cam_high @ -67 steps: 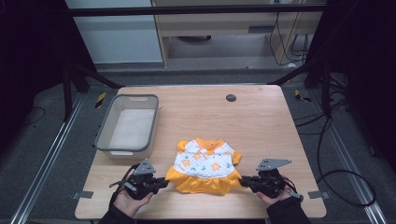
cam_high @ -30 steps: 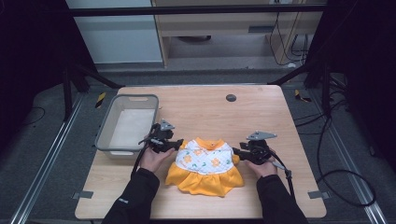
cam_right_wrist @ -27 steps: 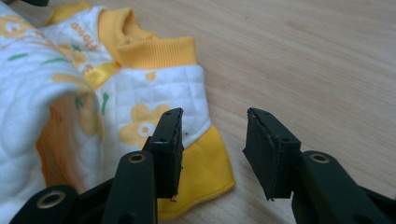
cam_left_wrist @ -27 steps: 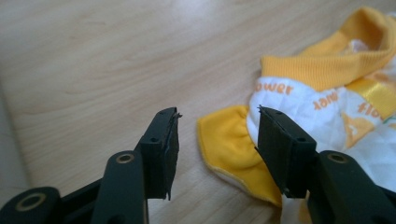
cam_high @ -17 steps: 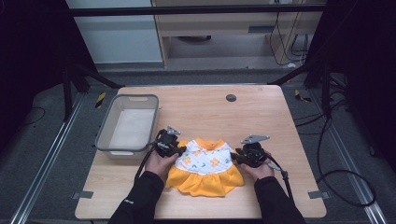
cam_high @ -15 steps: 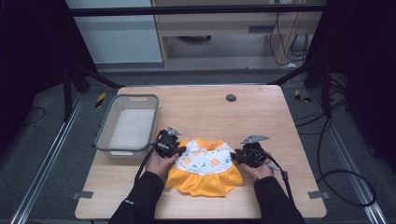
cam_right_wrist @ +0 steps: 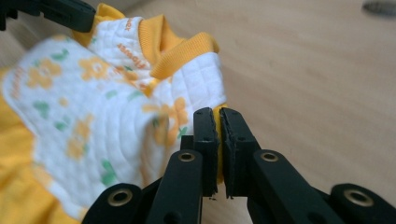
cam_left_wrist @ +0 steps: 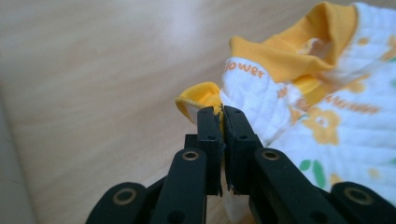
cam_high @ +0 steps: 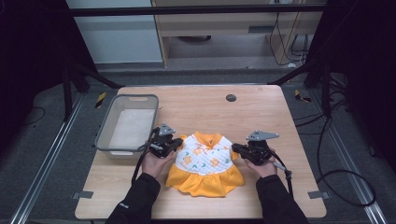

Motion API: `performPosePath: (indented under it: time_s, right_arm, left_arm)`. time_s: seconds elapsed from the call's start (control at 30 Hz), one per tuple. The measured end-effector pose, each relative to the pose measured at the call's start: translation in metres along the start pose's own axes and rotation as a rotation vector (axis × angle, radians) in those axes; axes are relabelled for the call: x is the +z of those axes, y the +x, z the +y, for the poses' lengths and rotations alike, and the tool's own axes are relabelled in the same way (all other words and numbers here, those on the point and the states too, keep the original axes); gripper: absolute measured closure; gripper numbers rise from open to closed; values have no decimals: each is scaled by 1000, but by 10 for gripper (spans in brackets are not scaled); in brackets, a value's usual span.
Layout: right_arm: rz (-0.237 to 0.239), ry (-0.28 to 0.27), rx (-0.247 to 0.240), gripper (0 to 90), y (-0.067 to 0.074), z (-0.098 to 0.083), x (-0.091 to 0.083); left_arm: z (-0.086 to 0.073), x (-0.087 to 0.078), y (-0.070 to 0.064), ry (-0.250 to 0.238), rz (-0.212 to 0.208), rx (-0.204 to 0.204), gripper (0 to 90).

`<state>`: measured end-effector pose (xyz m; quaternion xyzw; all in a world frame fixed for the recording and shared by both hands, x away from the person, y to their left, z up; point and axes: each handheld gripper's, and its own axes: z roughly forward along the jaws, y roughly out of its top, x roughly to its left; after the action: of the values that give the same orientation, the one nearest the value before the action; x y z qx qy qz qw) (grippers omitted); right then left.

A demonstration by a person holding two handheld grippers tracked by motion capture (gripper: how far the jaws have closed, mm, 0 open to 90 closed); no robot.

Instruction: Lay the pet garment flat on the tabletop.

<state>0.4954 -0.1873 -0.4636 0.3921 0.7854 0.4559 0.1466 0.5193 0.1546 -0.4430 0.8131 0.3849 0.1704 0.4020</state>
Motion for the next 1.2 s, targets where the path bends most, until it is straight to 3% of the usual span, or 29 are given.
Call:
performPosePath:
  time_s: [0.07, 0.1, 0.23, 0.33, 0.37, 0.4, 0.47, 0.57, 0.77, 0.93, 1.2]
  right_arm:
    - [12, -59, -18, 857, 4, 9, -7]
    - [10, -98, -35, 857, 6, 17, -11]
    - [-28, -160, -63, 855, 8, 39, -13]
    - [-163, -241, -102, 846, 6, 66, -5]
    - [-208, -248, -114, 821, 5, 74, 1]
    - [-230, -239, -113, 765, 4, 78, 5]
    - [-286, -232, -120, 670, 3, 84, 12]
    - [-274, -240, -109, 638, 3, 84, 10]
    - [-223, -196, -107, 599, 6, 73, -8]
    - [-195, -159, -90, 573, 9, 64, -30]
    - [-144, -130, -74, 539, 20, 45, -51]
  left_arm:
    - [12, -21, -3, -77, 10, 25, 861]
    - [16, -25, -4, -98, 17, 32, 862]
    - [37, -39, -3, -184, 80, 57, 860]
    - [58, -33, 10, -245, 166, 8, 838]
    - [61, -29, 14, -247, 195, -12, 768]
    - [63, -24, 19, -239, 211, -32, 630]
    - [64, -21, 26, -219, 205, -75, 528]
    - [59, -25, 29, -209, 185, -107, 482]
    - [43, -43, 27, -168, 149, -103, 461]
    - [23, -64, 15, -124, 95, -44, 467]
    - [-5, -76, 1, -77, 58, 31, 499]
